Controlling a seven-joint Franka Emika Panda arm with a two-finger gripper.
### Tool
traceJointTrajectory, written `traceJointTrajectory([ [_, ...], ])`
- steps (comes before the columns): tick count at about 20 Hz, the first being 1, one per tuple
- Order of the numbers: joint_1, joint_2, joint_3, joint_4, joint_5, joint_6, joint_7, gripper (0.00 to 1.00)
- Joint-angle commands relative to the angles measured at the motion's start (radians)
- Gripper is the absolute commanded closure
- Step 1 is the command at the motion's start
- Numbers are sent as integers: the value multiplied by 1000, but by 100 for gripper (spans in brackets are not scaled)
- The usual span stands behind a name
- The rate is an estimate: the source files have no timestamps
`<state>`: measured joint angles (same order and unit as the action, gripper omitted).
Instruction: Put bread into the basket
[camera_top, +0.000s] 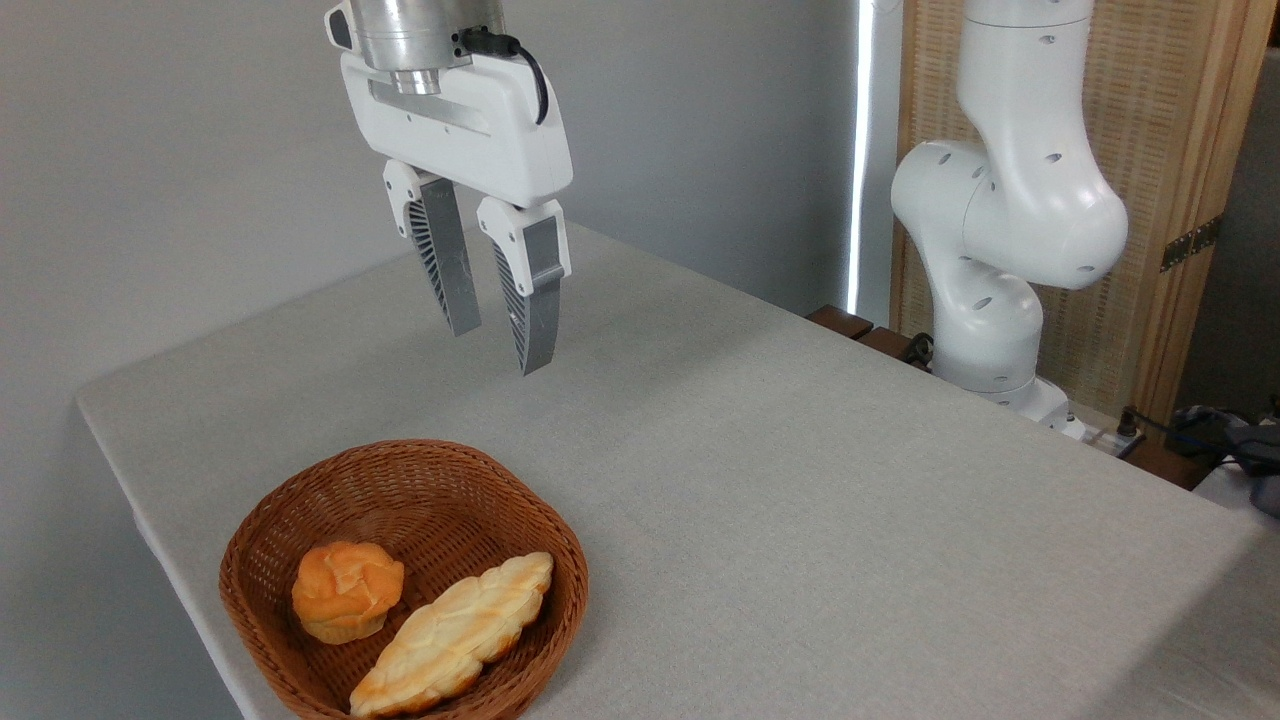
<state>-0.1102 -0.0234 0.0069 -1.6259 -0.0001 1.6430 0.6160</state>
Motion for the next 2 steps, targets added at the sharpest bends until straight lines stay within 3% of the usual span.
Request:
traceJointTrajectory([
  [1, 1, 3, -1, 15, -14, -17, -9, 0],
  [2, 1, 3, -1, 15, -14, -19, -9, 0],
])
